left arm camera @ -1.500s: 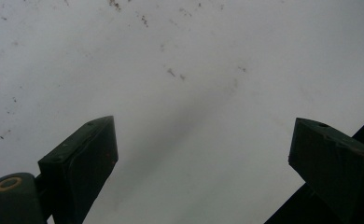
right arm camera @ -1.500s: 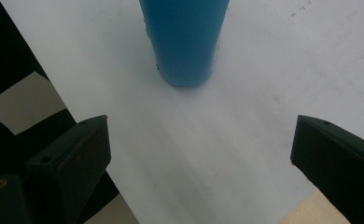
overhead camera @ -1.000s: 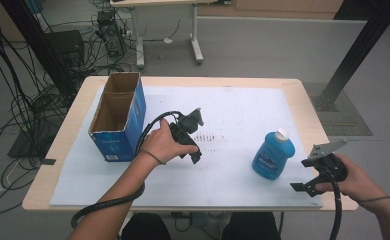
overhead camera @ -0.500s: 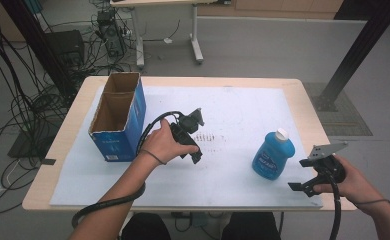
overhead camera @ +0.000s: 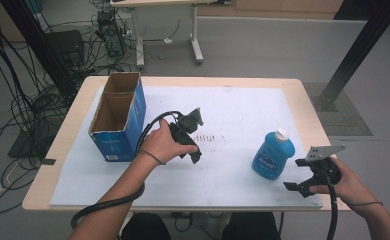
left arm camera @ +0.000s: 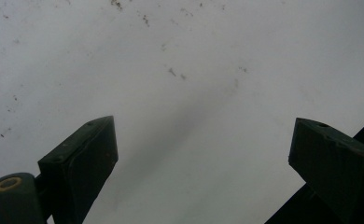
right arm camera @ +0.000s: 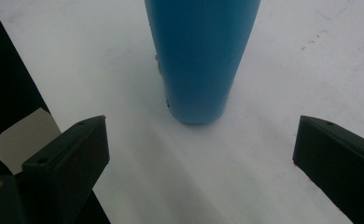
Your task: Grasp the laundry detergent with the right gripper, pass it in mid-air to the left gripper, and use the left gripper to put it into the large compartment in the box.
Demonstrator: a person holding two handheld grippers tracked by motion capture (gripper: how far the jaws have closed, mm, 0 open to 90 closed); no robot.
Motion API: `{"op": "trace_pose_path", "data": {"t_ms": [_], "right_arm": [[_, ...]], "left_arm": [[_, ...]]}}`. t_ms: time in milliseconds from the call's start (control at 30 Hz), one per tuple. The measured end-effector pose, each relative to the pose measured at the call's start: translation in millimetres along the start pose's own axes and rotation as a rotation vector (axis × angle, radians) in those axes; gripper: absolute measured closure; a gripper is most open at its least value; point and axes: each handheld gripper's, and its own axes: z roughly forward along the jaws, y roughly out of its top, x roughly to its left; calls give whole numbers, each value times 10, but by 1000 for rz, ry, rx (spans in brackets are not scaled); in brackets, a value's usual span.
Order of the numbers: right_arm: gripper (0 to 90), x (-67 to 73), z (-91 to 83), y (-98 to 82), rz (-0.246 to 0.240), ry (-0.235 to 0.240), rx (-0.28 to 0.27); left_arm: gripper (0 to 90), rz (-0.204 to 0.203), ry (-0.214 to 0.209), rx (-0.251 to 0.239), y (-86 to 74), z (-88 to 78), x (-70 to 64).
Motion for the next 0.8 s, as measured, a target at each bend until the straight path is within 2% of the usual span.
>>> {"op": "trace_pose_path", "data": {"t_ms": [600,800], "right_arm": [[28,-3,74,-255,45,8,-103],[28,19,131,-351,37,5,-143]], "left_arm": [[84,-2,-1,-3,6,7,-12],[83,0,-2,0,10,19,-16]]}}
